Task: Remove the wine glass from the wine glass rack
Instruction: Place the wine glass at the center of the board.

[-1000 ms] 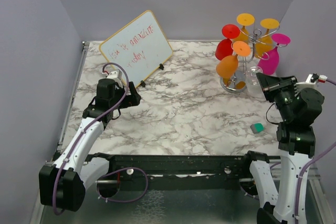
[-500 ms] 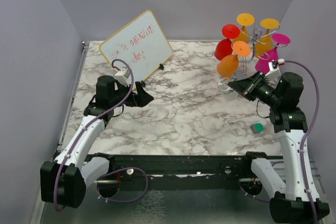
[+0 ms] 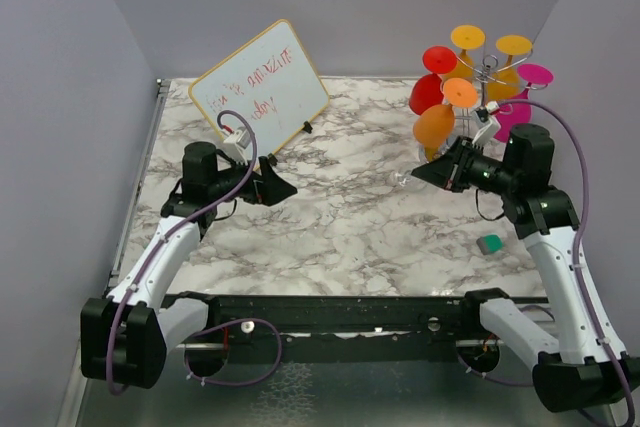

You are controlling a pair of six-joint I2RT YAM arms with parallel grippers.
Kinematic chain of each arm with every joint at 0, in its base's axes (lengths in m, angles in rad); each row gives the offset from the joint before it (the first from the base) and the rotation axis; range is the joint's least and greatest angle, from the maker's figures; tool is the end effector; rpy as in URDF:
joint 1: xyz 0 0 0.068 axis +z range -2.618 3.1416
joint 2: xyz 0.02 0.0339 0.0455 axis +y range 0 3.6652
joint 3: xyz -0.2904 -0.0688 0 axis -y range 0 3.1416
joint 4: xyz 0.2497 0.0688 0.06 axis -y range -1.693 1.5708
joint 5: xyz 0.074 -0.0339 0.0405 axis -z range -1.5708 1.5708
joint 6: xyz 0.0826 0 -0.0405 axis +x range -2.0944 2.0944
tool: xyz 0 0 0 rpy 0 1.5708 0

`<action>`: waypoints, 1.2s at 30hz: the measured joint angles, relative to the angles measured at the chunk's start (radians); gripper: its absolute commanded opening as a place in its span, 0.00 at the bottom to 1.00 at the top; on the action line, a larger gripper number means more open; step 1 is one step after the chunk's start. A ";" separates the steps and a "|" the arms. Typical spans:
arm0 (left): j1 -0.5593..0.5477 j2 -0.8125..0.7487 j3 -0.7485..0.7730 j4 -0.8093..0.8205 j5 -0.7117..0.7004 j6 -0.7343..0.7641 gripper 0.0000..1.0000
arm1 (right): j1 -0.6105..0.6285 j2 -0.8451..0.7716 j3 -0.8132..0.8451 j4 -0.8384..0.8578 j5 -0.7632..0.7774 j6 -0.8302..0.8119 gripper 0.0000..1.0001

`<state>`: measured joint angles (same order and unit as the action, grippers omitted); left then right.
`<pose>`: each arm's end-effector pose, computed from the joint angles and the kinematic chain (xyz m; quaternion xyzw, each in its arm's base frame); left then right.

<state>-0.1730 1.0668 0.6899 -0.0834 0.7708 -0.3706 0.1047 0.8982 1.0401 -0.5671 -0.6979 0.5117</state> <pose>0.2397 -0.1003 0.2725 0.1195 0.8031 -0.4389 0.3848 0.1962 0.0740 0.3787 -0.0219 0.8109 0.4283 0.3982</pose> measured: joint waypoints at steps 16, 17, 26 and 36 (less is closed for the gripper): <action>0.048 0.000 -0.048 0.196 0.181 -0.110 0.89 | 0.331 0.091 0.035 0.003 0.129 -0.134 0.01; 0.047 0.002 -0.053 0.220 0.207 -0.125 0.89 | 0.379 0.103 0.037 0.006 0.153 -0.137 0.00; -0.120 0.020 -0.053 0.332 0.326 -0.179 0.89 | 0.628 0.345 0.126 0.082 0.317 -0.150 0.01; -0.132 0.172 -0.017 0.279 0.402 -0.125 0.77 | 0.632 0.568 0.227 0.226 0.260 -0.153 0.01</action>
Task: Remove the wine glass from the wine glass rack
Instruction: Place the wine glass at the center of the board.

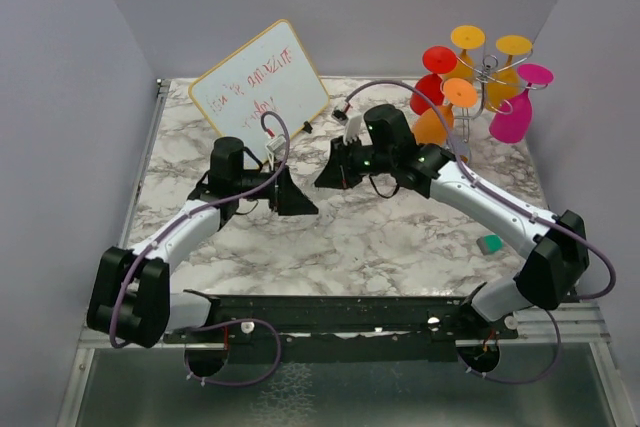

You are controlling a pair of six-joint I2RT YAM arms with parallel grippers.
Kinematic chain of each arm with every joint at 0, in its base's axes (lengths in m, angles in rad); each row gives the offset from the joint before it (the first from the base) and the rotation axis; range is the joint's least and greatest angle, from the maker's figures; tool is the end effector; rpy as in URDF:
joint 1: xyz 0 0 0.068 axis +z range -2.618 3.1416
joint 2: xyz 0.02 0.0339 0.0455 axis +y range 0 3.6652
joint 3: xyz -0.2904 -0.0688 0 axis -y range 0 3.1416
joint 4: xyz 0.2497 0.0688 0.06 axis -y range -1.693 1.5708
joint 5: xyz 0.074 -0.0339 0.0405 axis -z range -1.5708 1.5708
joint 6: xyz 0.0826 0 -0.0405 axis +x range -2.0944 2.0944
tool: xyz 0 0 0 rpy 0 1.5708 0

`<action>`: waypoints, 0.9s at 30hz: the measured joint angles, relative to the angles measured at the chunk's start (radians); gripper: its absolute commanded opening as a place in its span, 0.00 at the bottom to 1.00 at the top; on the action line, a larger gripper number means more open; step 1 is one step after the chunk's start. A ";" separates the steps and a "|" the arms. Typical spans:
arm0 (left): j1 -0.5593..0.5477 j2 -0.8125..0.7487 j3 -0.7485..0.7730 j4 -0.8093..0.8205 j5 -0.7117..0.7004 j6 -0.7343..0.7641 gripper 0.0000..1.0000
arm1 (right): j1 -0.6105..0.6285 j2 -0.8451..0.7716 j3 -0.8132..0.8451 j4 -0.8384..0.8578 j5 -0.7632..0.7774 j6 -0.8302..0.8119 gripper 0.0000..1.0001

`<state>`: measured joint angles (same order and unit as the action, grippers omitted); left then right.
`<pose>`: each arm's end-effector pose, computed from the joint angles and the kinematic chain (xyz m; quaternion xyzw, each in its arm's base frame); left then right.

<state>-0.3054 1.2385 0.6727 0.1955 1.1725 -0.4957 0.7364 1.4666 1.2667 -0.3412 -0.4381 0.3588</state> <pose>0.2318 -0.1529 0.2664 0.2458 0.7140 -0.6039 0.2553 0.2535 0.2771 0.3349 -0.2645 0.8144 0.4117 0.3119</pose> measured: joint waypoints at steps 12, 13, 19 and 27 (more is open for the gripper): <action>-0.004 0.102 0.112 -0.034 0.069 0.041 0.60 | -0.002 0.003 -0.020 0.097 -0.057 0.006 0.01; -0.004 0.093 0.110 -0.035 0.072 0.045 0.56 | -0.002 -0.006 -0.036 0.097 -0.061 0.006 0.01; -0.006 0.002 0.087 -0.040 0.068 0.048 0.49 | -0.003 -0.102 -0.171 0.153 -0.095 0.012 0.01; -0.051 -0.118 -0.019 -0.032 0.052 0.032 0.40 | 0.006 -0.183 -0.289 0.240 -0.161 0.036 0.01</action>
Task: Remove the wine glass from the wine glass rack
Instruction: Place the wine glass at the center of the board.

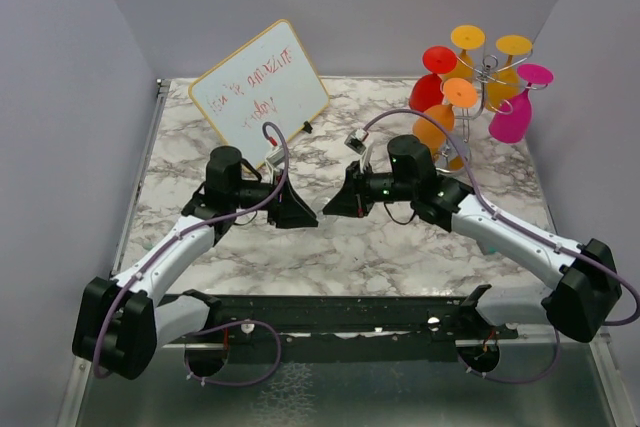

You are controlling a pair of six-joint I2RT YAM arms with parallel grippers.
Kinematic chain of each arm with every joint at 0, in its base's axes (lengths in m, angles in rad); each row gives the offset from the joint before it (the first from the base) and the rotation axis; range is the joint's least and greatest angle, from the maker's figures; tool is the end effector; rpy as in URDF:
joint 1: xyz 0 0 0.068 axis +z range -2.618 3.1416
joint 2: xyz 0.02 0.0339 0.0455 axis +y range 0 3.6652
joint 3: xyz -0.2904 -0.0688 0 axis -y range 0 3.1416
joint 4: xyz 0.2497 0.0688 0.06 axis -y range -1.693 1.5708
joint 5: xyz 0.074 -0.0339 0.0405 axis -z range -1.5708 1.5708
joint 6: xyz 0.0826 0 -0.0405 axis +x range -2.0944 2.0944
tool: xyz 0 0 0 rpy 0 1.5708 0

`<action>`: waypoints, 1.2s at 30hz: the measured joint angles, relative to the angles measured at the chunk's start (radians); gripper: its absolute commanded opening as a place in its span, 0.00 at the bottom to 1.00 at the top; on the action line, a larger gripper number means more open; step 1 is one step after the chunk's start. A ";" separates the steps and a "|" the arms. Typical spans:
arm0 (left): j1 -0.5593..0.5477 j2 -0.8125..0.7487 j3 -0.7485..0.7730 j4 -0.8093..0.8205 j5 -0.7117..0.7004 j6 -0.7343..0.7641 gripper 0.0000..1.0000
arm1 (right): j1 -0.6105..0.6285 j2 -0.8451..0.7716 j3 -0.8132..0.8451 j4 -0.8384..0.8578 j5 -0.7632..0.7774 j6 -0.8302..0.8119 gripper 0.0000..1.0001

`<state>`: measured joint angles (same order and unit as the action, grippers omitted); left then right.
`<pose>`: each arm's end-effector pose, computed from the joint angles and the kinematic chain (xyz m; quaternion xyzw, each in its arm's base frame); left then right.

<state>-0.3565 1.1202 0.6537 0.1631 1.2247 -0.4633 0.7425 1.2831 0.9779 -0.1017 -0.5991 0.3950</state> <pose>0.1986 -0.1569 0.2857 0.3047 0.6766 -0.6179 0.2598 0.2075 0.2537 0.3179 -0.2977 0.7581 0.4906 0.3097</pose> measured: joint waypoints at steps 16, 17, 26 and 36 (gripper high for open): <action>-0.171 -0.123 -0.082 -0.012 -0.227 -0.093 0.00 | -0.003 -0.051 -0.054 0.068 -0.141 -0.004 0.01; -0.175 -0.136 -0.089 -0.005 -0.240 -0.102 0.00 | -0.003 -0.053 -0.054 0.071 -0.149 -0.005 0.01; -0.196 -0.156 -0.108 0.016 -0.291 -0.131 0.00 | -0.005 -0.060 -0.064 0.063 -0.190 -0.047 0.34; -0.197 -0.181 -0.108 0.033 -0.326 -0.132 0.00 | -0.004 -0.084 -0.095 0.004 -0.235 -0.090 0.42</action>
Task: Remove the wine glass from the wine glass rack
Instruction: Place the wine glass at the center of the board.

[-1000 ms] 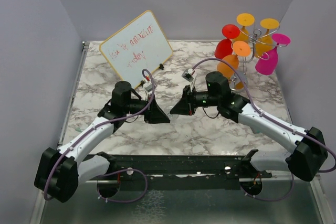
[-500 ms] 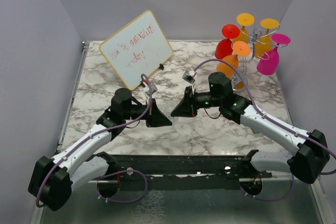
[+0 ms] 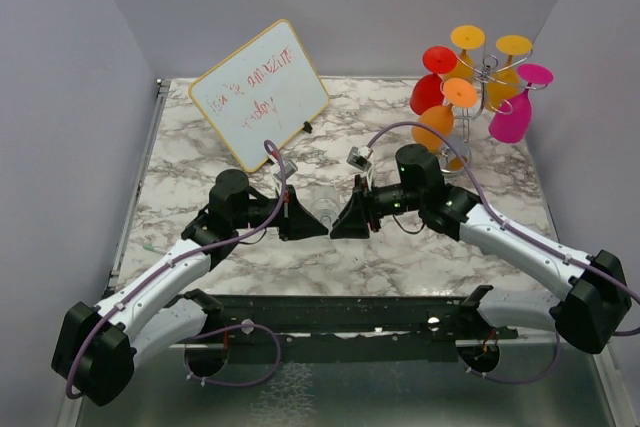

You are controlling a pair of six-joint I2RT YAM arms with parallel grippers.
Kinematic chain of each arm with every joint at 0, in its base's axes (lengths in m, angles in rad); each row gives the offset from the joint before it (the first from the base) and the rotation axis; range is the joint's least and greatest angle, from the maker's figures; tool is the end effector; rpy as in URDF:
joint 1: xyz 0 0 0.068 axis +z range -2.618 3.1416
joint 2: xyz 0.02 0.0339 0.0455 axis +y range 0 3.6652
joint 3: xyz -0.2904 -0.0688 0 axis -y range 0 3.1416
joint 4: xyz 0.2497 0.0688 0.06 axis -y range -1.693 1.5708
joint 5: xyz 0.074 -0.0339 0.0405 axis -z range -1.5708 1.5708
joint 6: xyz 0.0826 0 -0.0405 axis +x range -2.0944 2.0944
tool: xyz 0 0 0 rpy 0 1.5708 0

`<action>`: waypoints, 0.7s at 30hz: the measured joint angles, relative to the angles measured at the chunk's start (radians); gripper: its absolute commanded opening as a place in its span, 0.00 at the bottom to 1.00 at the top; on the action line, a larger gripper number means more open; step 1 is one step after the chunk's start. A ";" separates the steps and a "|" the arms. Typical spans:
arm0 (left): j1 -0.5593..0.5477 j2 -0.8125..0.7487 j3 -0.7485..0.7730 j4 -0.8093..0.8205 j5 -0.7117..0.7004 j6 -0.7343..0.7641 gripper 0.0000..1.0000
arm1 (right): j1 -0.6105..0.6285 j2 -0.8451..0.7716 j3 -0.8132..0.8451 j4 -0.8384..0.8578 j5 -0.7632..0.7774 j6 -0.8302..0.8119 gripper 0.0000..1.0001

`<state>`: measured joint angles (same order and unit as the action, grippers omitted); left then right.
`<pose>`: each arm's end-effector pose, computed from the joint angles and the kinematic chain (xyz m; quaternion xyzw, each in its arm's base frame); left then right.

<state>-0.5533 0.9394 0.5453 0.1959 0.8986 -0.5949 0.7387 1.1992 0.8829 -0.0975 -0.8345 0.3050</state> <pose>0.1576 -0.1733 0.2827 0.2607 0.7024 -0.5921 0.2968 0.1725 0.2399 0.3114 -0.3811 0.6999 0.5433 0.2642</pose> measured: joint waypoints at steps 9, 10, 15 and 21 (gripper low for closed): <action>-0.012 0.000 0.000 0.011 0.006 0.005 0.00 | 0.000 0.000 -0.034 0.072 0.002 0.064 0.25; -0.012 0.000 0.000 0.013 0.010 0.005 0.00 | 0.000 0.000 -0.036 0.079 0.003 0.070 0.24; -0.018 -0.005 0.000 0.019 0.016 0.011 0.00 | -0.001 0.007 -0.039 0.098 0.001 0.092 0.03; -0.016 -0.006 0.000 -0.003 0.014 0.017 0.00 | -0.005 0.014 -0.051 0.108 -0.005 0.090 0.01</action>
<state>-0.5697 0.9337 0.5453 0.1925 0.9131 -0.5777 0.7341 1.2129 0.8322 0.0105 -0.8391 0.3946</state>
